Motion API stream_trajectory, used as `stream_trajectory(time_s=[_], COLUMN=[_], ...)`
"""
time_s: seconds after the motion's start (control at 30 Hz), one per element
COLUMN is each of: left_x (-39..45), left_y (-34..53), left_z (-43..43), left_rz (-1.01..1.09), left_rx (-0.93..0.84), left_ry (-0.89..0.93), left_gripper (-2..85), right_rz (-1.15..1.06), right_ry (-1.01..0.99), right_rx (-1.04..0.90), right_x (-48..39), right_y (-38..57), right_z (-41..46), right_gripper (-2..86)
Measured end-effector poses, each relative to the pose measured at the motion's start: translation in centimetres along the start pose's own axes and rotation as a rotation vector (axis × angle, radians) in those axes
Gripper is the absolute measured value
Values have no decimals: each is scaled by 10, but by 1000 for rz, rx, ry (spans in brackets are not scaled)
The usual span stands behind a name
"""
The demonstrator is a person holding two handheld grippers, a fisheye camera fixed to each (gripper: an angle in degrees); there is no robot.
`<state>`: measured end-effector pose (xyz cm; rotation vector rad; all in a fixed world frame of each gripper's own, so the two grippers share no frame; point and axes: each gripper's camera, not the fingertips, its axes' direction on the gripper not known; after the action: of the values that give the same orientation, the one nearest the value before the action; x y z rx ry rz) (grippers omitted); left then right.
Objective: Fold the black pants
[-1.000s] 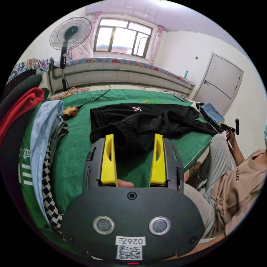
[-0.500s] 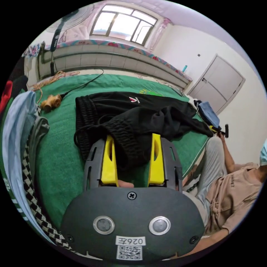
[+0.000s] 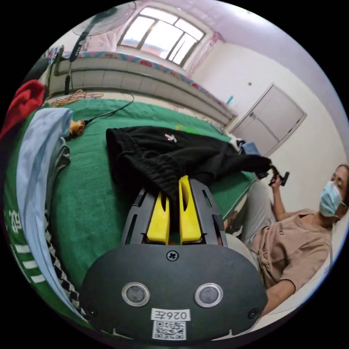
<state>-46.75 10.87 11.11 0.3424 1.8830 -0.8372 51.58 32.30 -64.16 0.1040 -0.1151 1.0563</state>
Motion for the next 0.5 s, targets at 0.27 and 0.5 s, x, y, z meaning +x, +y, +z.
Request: stream_trajectory(time_s=[0.27, 0.5], left_x=[-41, -69], left_y=[-14, -88], left_z=[-41, -39], left_rz=[-75, -258], left_rx=[138, 116], left_ry=[313, 320], left_gripper=[36, 37], right_rz=[-89, -92], right_ry=[-51, 57], right_rx=[5, -139], right_x=[-42, -70], right_y=[-11, -56], right_z=[36, 174], right_gripper=[-13, -13])
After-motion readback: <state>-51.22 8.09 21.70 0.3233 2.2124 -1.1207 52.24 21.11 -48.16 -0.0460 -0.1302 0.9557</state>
